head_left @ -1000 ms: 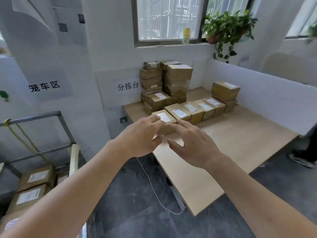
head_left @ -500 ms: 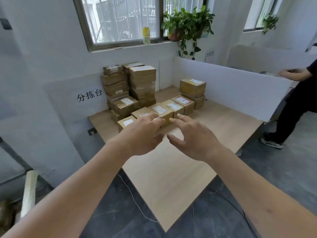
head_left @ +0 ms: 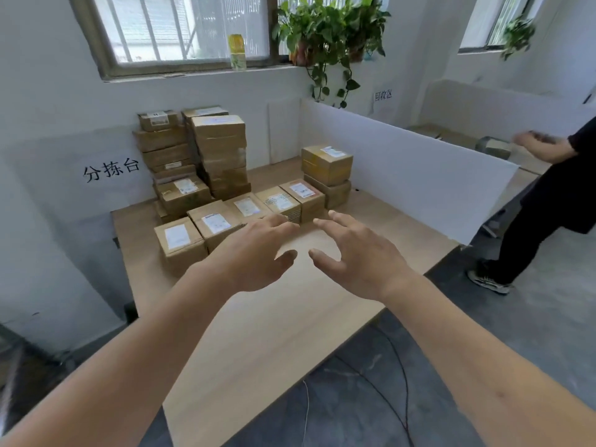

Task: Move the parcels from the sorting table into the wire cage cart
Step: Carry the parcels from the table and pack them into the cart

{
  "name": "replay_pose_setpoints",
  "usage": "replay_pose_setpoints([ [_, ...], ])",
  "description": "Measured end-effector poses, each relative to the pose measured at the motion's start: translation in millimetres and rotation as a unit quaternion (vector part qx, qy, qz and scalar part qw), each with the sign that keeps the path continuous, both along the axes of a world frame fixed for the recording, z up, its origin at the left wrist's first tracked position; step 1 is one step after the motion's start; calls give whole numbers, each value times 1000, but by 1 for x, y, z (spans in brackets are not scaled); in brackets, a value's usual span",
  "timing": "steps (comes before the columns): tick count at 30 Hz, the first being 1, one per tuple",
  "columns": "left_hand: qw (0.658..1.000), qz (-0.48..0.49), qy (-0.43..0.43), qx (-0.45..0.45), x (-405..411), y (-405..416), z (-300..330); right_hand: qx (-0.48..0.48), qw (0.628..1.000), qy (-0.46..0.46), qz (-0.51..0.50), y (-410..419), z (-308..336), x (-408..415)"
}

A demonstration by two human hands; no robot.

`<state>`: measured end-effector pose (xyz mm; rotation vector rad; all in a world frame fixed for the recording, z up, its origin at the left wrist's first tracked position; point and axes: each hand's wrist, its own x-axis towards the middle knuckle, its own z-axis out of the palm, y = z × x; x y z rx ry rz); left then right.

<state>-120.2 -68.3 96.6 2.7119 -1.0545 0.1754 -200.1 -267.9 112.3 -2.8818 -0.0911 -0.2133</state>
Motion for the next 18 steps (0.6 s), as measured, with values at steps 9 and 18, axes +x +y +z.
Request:
replay_pose_setpoints([
  [9, 1000, -20, -13, 3, 65, -113, 2, -2, 1000, 0, -8, -113, -3, 63],
  [18, 1000, -7, -7, -17, 194, -204, -15, 8, 1000, 6, -6, -211, -18, 191],
])
